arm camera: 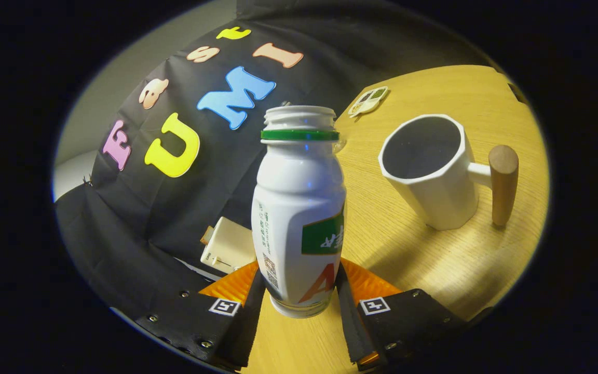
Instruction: Take the bottle from table, then pour the juice into the cup, finally place the bottle on the coaster
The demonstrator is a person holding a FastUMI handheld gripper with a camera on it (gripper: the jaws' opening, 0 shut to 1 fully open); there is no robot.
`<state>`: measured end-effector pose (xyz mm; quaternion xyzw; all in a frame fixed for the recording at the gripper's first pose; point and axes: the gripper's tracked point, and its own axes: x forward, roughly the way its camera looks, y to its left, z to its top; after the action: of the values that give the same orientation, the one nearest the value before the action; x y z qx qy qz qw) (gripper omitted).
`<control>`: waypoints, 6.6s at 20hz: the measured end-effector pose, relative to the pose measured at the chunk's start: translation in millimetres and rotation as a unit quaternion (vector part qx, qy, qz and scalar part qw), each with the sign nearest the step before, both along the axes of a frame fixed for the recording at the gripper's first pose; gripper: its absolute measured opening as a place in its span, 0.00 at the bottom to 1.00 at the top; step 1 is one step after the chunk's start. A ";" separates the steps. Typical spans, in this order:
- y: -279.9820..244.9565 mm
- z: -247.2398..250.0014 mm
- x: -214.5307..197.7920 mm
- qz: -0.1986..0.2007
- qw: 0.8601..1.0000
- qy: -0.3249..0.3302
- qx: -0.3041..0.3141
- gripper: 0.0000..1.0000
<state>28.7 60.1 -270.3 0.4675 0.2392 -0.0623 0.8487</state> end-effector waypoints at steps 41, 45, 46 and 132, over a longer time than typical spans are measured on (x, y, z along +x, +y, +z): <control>5.1 20.4 3.0 -0.087 0.951 0.076 0.286 0.69; 5.6 24.3 5.3 -0.088 0.946 0.081 0.301 0.69; 5.8 24.8 5.4 -0.089 0.945 0.081 0.304 0.69; -22.2 71.3 -1.8 -0.094 0.866 0.115 0.478 0.69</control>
<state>26.9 37.8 -199.0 0.8257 0.2904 -0.0736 0.4780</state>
